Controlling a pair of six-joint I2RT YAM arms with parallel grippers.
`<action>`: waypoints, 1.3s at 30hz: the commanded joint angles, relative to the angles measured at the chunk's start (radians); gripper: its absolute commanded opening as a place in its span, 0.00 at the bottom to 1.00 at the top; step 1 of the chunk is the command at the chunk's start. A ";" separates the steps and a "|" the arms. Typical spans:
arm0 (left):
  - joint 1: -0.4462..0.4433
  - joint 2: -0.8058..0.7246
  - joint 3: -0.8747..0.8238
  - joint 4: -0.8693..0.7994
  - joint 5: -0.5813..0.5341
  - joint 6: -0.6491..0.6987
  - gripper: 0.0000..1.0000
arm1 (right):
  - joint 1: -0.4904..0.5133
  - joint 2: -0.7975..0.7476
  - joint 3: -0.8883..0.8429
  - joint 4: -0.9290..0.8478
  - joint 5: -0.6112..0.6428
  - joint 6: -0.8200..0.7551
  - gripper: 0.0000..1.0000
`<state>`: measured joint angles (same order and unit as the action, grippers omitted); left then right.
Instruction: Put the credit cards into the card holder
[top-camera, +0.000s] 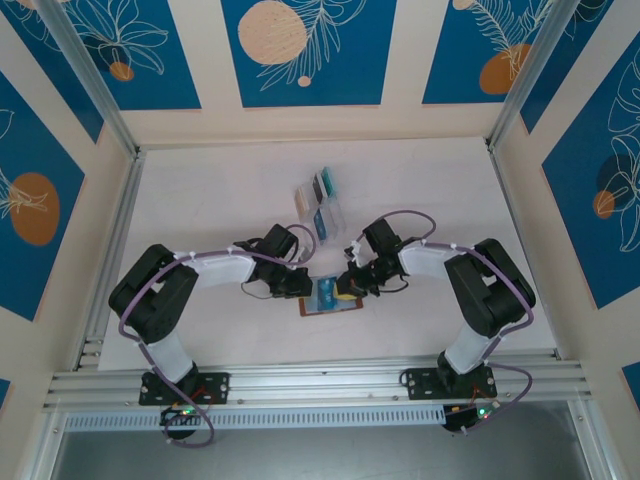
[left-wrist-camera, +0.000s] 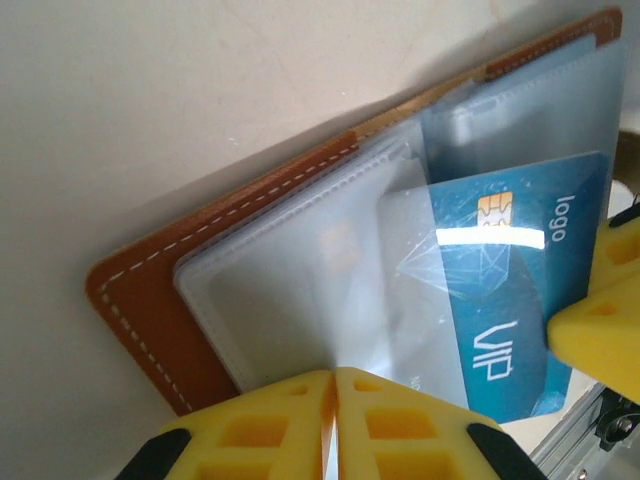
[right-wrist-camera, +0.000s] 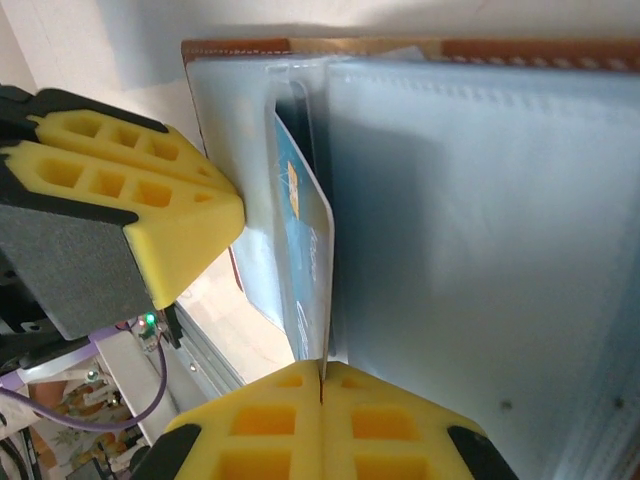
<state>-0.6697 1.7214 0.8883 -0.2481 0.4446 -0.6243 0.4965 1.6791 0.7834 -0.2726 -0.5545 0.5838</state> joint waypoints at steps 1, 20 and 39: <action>0.025 0.021 -0.040 -0.087 -0.072 0.025 0.11 | 0.016 0.027 -0.016 -0.048 -0.005 -0.011 0.00; 0.026 -0.041 -0.076 -0.063 -0.021 0.003 0.12 | 0.071 0.081 0.068 0.030 0.078 0.118 0.00; 0.081 -0.082 -0.135 -0.007 0.032 0.004 0.08 | 0.112 0.116 0.123 -0.040 0.088 0.063 0.00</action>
<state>-0.5892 1.6058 0.7422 -0.2497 0.4702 -0.6437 0.5922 1.7638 0.8806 -0.2661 -0.4950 0.6662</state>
